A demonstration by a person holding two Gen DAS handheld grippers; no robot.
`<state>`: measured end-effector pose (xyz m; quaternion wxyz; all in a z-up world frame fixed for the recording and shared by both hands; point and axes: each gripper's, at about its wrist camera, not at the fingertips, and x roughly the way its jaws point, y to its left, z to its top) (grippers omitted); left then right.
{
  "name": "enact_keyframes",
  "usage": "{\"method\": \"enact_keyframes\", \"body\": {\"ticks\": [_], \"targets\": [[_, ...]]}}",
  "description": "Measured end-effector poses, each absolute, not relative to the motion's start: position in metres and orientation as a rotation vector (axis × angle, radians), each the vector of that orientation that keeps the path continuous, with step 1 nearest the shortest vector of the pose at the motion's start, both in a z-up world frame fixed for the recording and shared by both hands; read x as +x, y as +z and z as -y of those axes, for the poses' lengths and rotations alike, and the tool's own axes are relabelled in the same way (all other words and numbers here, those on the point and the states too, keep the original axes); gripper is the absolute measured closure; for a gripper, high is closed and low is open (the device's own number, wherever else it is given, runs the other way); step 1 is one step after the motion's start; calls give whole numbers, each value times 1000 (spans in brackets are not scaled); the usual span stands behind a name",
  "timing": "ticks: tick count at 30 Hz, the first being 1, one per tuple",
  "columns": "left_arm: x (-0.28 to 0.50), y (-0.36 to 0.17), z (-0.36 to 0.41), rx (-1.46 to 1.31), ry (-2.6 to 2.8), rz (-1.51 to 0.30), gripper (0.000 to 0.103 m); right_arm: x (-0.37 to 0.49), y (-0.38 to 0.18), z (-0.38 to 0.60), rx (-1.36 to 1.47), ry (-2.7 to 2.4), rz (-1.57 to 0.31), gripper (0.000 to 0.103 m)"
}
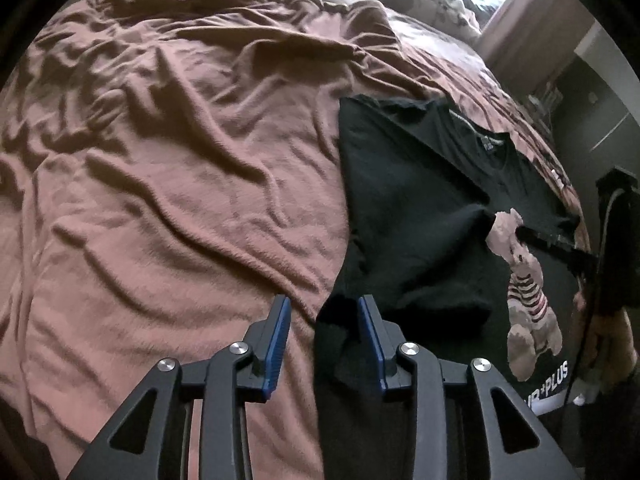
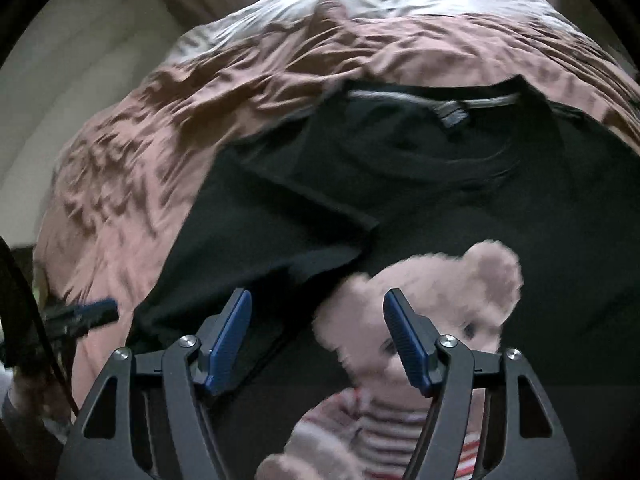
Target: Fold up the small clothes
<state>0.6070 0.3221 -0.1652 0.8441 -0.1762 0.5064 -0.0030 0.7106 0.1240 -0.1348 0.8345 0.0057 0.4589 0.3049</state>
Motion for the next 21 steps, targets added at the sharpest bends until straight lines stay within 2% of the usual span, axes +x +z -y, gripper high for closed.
{"method": "enact_keyframes", "body": {"ticks": [2,11,12,13,15,18,21], "targets": [[600,-163,-324,-379,-1,-1065,66,699,-136,-134,-21,686,-988,50],[561,-142,-327,-405,39,-1039,66,681,-146,-165,-103,767,-1042,51],[558,-140,-327,-404,43,-1036,66,680,-149,-168,-116,764,-1048,54],[553,-137,-327,-398,50,-1034,66,679,-155,-173,-138,756,-1058,59],[546,-133,-328,-387,60,-1031,66,676,-164,-182,-181,741,-1079,87],[533,-129,-333,-379,85,-1029,66,667,-168,-189,-245,710,-1056,101],[522,-128,-338,-381,105,-1027,66,659,-160,-193,-283,704,-1050,102]]}}
